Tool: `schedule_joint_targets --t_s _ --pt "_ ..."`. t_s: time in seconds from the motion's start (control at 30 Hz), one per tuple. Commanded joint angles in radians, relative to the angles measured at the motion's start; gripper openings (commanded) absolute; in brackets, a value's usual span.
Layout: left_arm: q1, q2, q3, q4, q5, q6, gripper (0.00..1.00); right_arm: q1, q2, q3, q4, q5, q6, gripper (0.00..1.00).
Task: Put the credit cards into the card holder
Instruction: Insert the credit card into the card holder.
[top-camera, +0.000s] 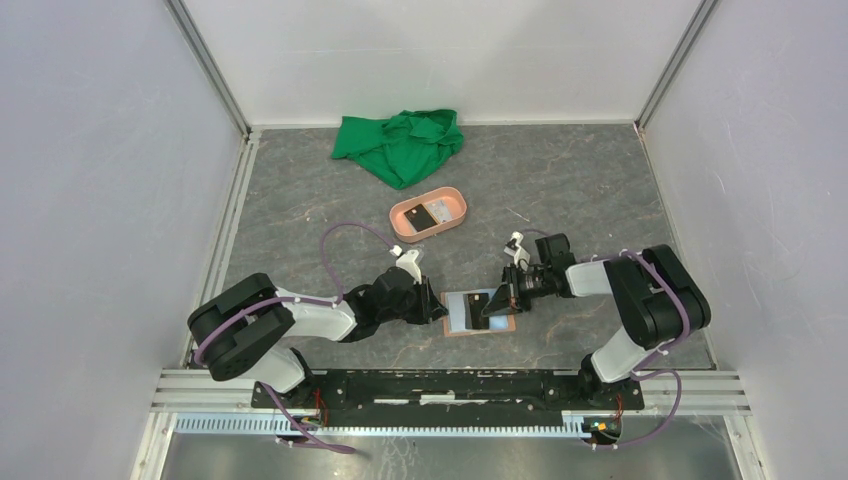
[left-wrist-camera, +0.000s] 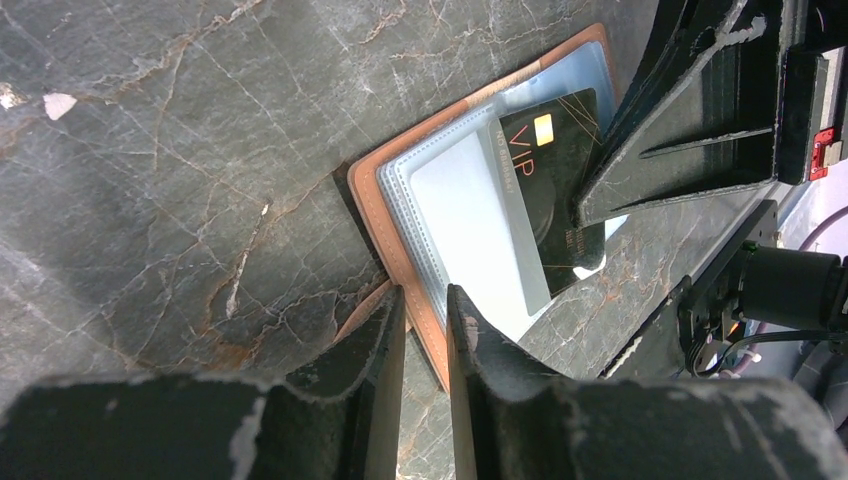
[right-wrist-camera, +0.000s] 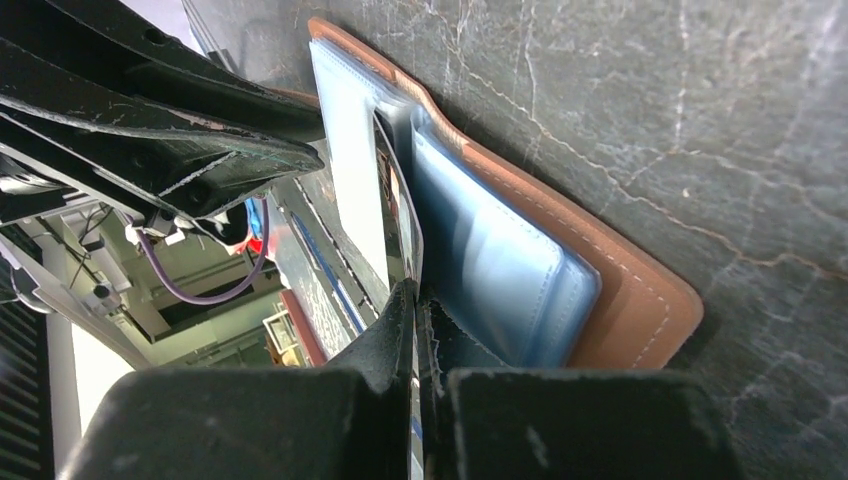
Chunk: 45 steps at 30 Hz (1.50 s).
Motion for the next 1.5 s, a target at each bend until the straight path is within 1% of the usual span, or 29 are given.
schedule_joint_targets --t_s 0.0,0.53,0.63,0.7,0.8,1.2,1.47 --pt "-0.006 -0.010 0.000 0.073 0.058 0.037 0.29 0.020 0.022 0.022 -0.047 0.078 -0.072 0.00" --pt "-0.006 -0.009 -0.011 0.110 0.092 0.045 0.28 0.088 0.060 0.063 0.010 0.062 -0.050 0.00" --pt "-0.005 -0.011 -0.013 0.114 0.090 0.045 0.28 0.089 0.065 0.077 0.004 0.054 -0.067 0.05" --pt "-0.005 -0.013 -0.015 0.116 0.089 0.044 0.28 0.091 0.068 0.091 -0.009 0.051 -0.090 0.10" --pt "-0.005 -0.019 -0.020 0.119 0.087 0.043 0.28 0.091 0.057 0.103 -0.027 0.058 -0.131 0.15" --pt "-0.006 -0.032 -0.033 0.131 0.083 0.043 0.29 0.090 -0.022 0.123 -0.092 0.099 -0.240 0.31" --pt "-0.005 -0.033 -0.038 0.140 0.087 0.043 0.29 0.094 -0.043 0.140 -0.127 0.122 -0.296 0.41"
